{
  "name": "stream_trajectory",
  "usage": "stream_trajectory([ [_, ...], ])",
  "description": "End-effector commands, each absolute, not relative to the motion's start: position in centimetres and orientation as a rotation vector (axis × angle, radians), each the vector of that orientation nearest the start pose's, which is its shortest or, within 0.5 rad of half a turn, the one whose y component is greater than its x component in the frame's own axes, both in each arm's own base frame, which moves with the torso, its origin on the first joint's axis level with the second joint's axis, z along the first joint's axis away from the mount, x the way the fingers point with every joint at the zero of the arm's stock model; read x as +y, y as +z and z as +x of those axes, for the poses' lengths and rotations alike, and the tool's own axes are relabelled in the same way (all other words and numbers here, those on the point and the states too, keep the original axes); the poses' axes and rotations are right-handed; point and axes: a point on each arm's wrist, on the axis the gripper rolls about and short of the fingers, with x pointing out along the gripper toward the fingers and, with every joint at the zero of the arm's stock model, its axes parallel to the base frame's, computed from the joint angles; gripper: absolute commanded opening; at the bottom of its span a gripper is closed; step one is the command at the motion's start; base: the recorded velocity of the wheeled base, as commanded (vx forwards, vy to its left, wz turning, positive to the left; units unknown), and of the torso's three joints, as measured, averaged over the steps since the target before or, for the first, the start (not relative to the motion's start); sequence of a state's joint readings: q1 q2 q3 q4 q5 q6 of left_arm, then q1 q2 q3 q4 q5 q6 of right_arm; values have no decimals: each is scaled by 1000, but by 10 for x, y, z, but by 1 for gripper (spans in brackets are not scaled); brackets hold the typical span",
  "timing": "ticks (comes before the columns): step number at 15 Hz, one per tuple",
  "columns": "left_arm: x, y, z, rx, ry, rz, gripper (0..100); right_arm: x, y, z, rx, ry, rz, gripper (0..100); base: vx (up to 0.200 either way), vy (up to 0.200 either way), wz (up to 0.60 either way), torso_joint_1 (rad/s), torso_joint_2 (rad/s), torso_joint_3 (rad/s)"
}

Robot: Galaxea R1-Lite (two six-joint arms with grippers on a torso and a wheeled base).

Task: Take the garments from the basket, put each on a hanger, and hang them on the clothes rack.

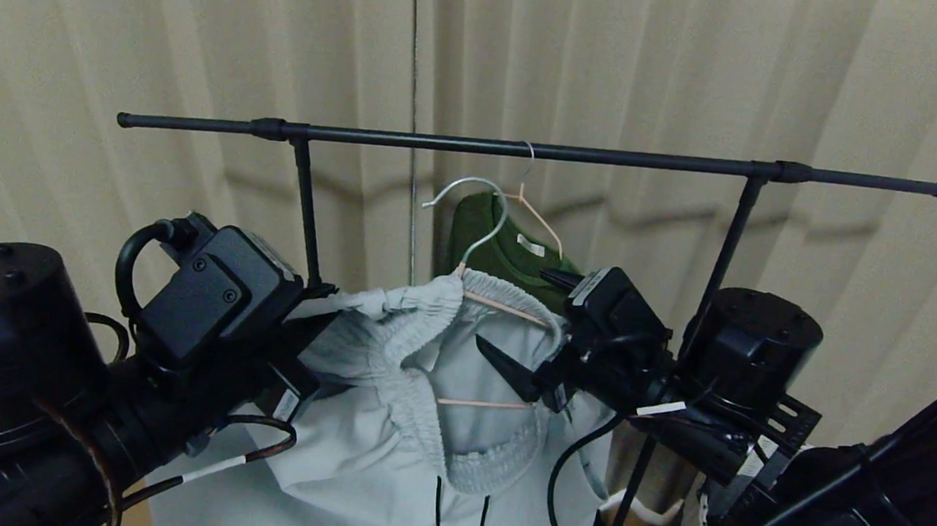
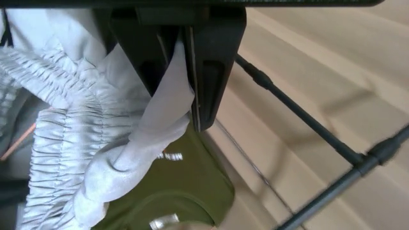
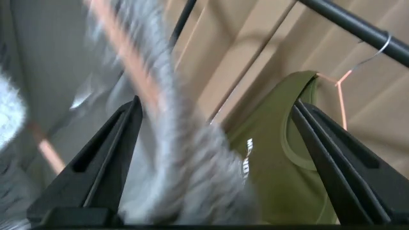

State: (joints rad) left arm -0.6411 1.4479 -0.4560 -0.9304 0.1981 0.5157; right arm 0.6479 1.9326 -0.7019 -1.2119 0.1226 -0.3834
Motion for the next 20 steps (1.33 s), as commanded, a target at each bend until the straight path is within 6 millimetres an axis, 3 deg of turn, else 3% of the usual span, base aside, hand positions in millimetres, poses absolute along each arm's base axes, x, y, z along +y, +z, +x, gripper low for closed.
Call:
stream_trajectory([
  [1,-130,186,182,-58,-449,533,0,207,138,269,-128,766,-369,0,0,0,0,0,0,0],
  [12,-129,178,178,-34,-464,553,0,205,146,269,-167,750,-359,0,0,0,0,0,0,0],
  [13,-129,178,177,-35,-465,550,100,205,147,268,-170,749,-358,0,0,0,0,0,0,0],
  [16,-130,182,175,-49,-470,525,100,191,156,270,-175,692,-358,0,0,0,0,0,0,0],
  [20,-113,190,150,-108,-584,409,100,156,160,269,-126,566,-372,0,0,0,0,0,0,0],
])
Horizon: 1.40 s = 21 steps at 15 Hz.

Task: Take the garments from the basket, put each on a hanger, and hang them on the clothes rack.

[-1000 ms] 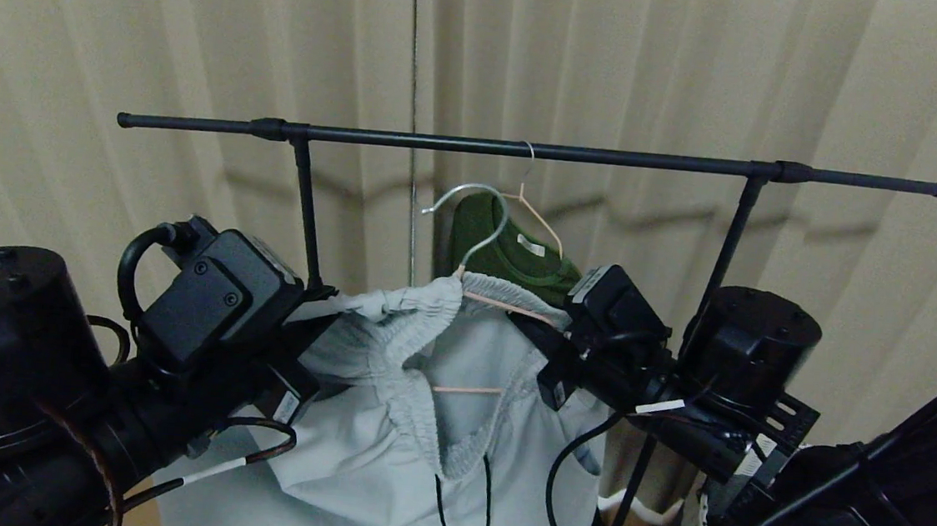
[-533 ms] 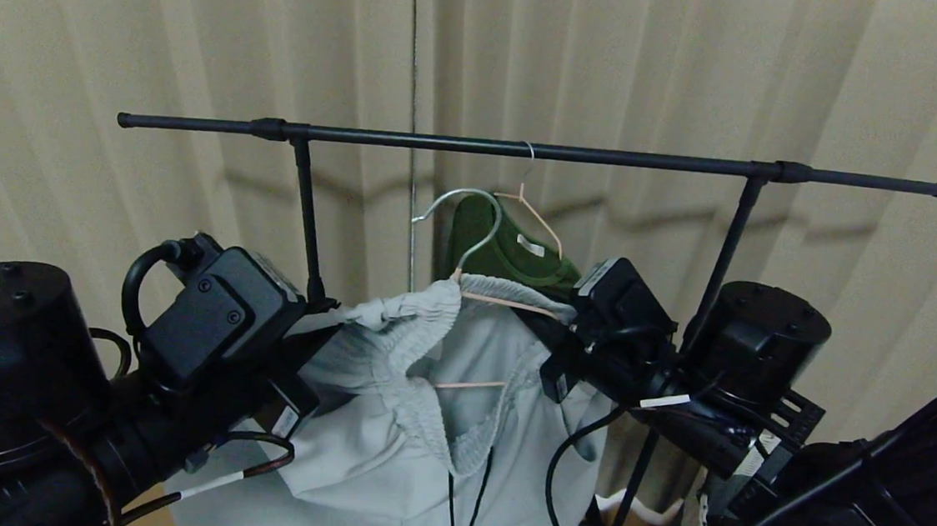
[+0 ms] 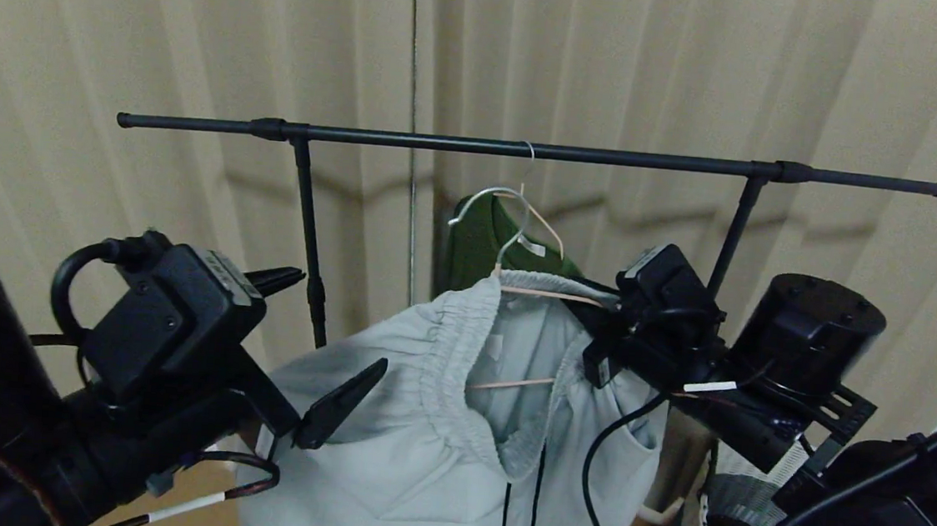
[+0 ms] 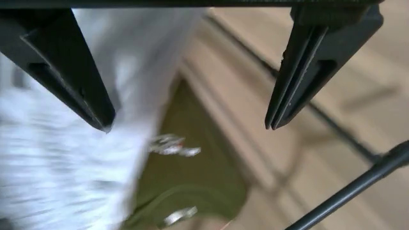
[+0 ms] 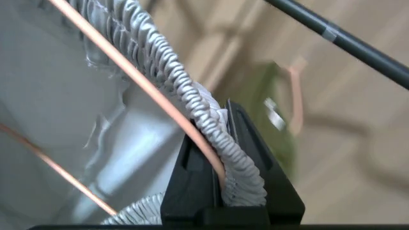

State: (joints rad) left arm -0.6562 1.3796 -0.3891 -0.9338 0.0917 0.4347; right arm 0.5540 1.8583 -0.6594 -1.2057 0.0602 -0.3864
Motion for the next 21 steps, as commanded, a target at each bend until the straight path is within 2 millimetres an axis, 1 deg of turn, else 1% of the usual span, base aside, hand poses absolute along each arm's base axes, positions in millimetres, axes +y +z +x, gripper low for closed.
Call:
stream_trajectory([
  [1,-110,191,145,-110,-589,374,100,149,162,269,-111,532,-374,0,0,0,0,0,0,0],
  [2,-107,189,143,-101,-589,360,100,144,165,269,-110,516,-374,0,0,0,0,0,0,0],
  [3,-103,181,141,-69,-578,362,100,137,171,269,-124,491,-371,0,0,0,0,0,0,0],
  [4,-99,174,142,-37,-561,372,100,134,174,267,-132,485,-369,0,0,0,0,0,0,0],
  [5,-89,158,143,33,-522,398,100,132,179,263,-146,482,-364,0,0,0,0,0,0,0],
  [7,-84,139,149,132,-495,421,100,129,180,255,-153,494,-360,0,0,0,0,0,0,0],
  [9,-85,129,161,195,-473,434,100,128,183,246,-164,506,-356,0,0,0,0,0,0,0],
  [14,-95,117,180,193,-476,434,100,133,190,234,-196,540,-346,0,0,0,0,0,0,0],
  [15,-95,116,182,188,-474,435,0,133,192,232,-202,542,-344,0,0,0,0,0,0,0],
  [17,-96,117,182,179,-470,436,0,133,192,232,-205,540,-343,0,0,0,0,0,0,0],
  [18,-92,121,182,152,-446,423,0,128,192,235,-198,510,-345,0,0,0,0,0,0,0],
  [20,-73,123,185,144,-356,426,0,112,192,236,-183,454,-352,0,0,0,0,0,0,0],
  [21,-70,122,185,149,-339,431,0,109,193,236,-181,444,-353,0,0,0,0,0,0,0],
])
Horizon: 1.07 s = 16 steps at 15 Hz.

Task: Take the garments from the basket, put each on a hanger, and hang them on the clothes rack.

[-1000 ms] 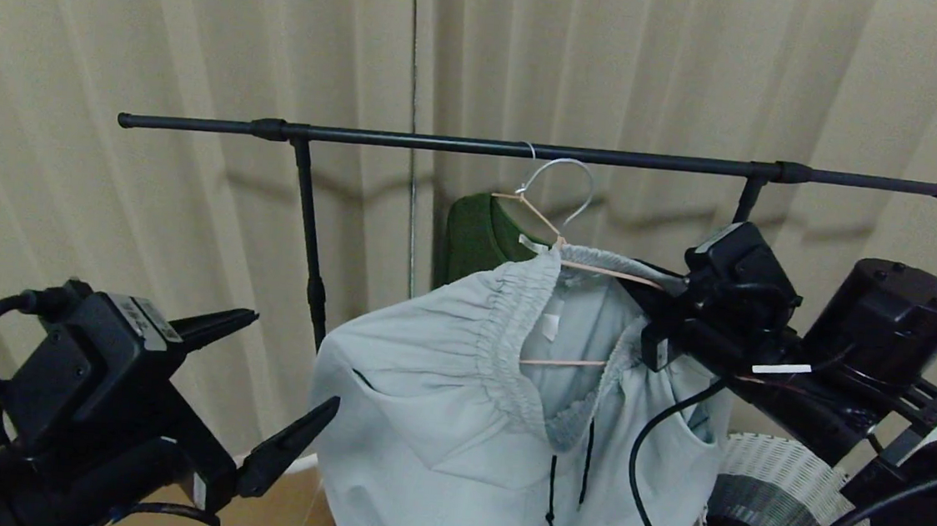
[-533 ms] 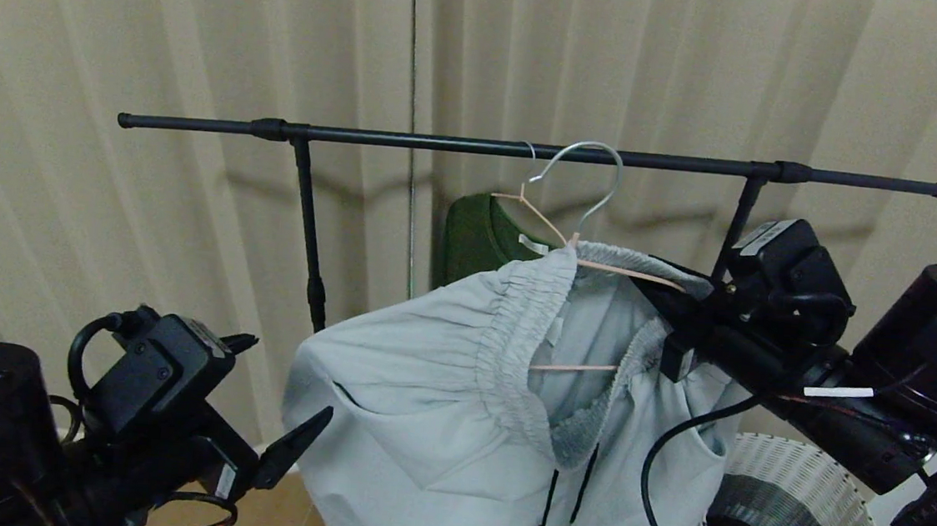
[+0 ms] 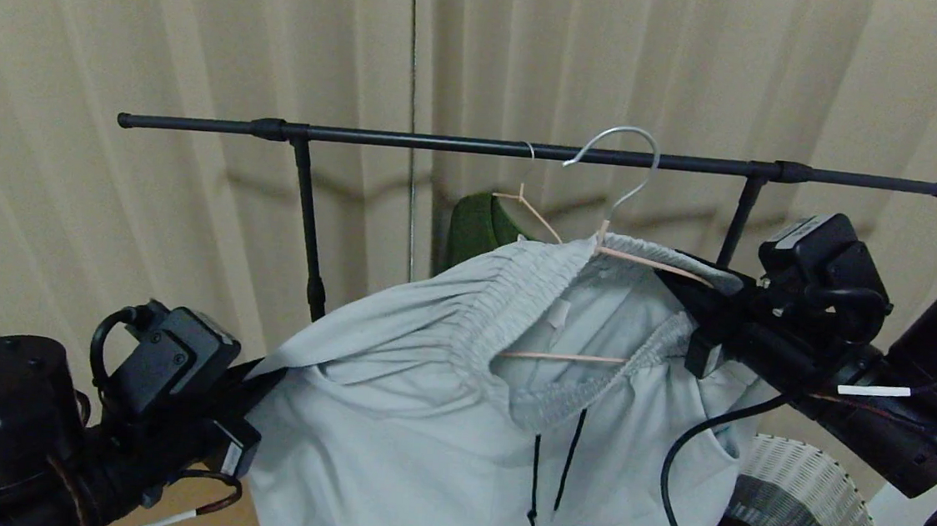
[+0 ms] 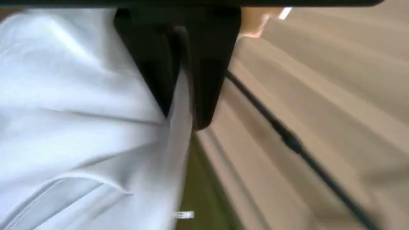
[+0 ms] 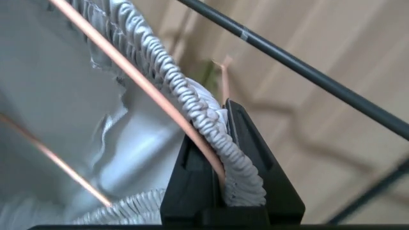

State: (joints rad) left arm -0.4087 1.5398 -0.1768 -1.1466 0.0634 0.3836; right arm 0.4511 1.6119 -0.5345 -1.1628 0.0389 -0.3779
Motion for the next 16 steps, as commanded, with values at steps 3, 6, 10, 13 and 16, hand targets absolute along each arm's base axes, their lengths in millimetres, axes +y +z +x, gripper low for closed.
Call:
stream_trajectory([
  [3,-60,121,187,164,-294,451,0,95,192,238,-169,391,-358,0,0,0,0,0,0,0],
  [6,-62,123,181,147,-308,450,0,95,193,237,-169,391,-359,0,0,0,0,0,0,0],
  [10,-61,127,167,122,-323,447,0,91,198,230,-152,392,-362,0,0,0,0,0,0,0],
  [13,-63,126,160,117,-344,447,0,89,202,223,-133,395,-364,0,0,0,0,0,0,0],
  [16,-72,128,157,95,-398,446,100,88,202,223,-126,381,-365,0,0,0,0,0,0,0],
])
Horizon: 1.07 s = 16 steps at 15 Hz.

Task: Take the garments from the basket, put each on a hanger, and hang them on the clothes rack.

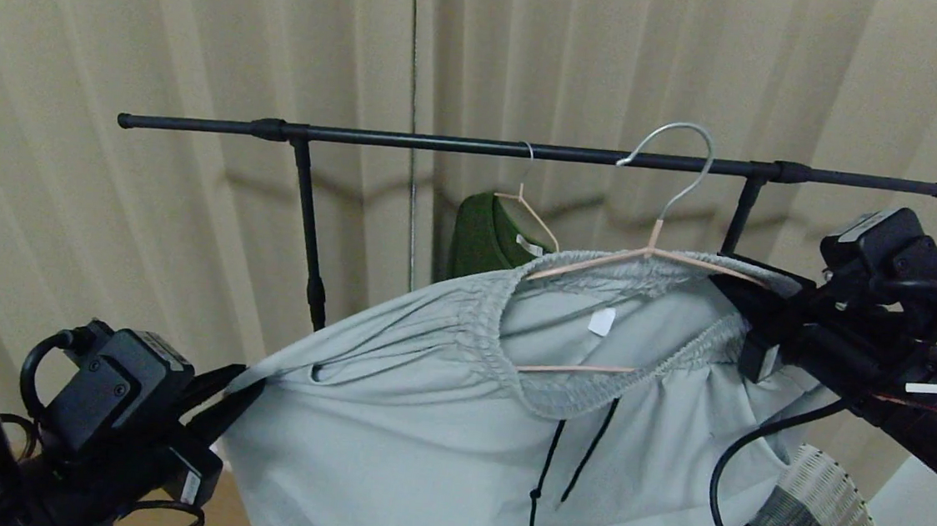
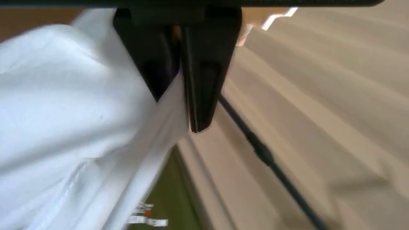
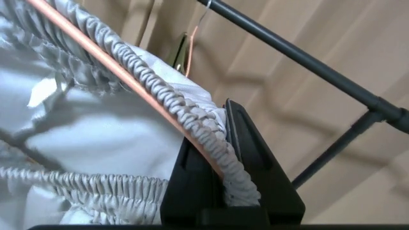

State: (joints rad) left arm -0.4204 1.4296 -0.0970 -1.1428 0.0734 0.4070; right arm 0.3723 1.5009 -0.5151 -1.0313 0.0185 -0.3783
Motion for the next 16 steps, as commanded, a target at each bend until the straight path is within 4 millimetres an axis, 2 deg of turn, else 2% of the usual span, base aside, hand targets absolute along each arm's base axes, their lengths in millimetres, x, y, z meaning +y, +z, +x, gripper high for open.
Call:
stream_trajectory([
  [1,-73,129,158,87,-399,444,100,87,202,223,-122,361,-366,0,0,0,0,0,0,0],
  [3,-73,138,156,32,-394,417,100,74,200,224,-62,257,-376,0,0,0,0,0,0,0],
  [5,-69,146,150,-16,-381,402,100,58,200,216,35,164,-392,0,0,0,0,0,0,0],
  [7,-65,152,143,-56,-370,397,100,38,206,198,120,75,-404,0,0,0,0,0,0,0],
  [10,-65,153,143,-61,-367,391,100,14,212,176,185,-73,-408,0,0,0,0,0,0,0],
  [11,-65,153,144,-60,-366,390,100,1,214,167,223,-153,-405,0,0,0,0,0,0,0],
  [14,-65,153,144,-59,-366,390,100,-27,214,162,279,-322,-388,0,0,0,0,0,0,0],
  [16,-65,153,144,-57,-366,391,100,-37,214,160,295,-399,-382,0,0,0,0,0,0,0],
])
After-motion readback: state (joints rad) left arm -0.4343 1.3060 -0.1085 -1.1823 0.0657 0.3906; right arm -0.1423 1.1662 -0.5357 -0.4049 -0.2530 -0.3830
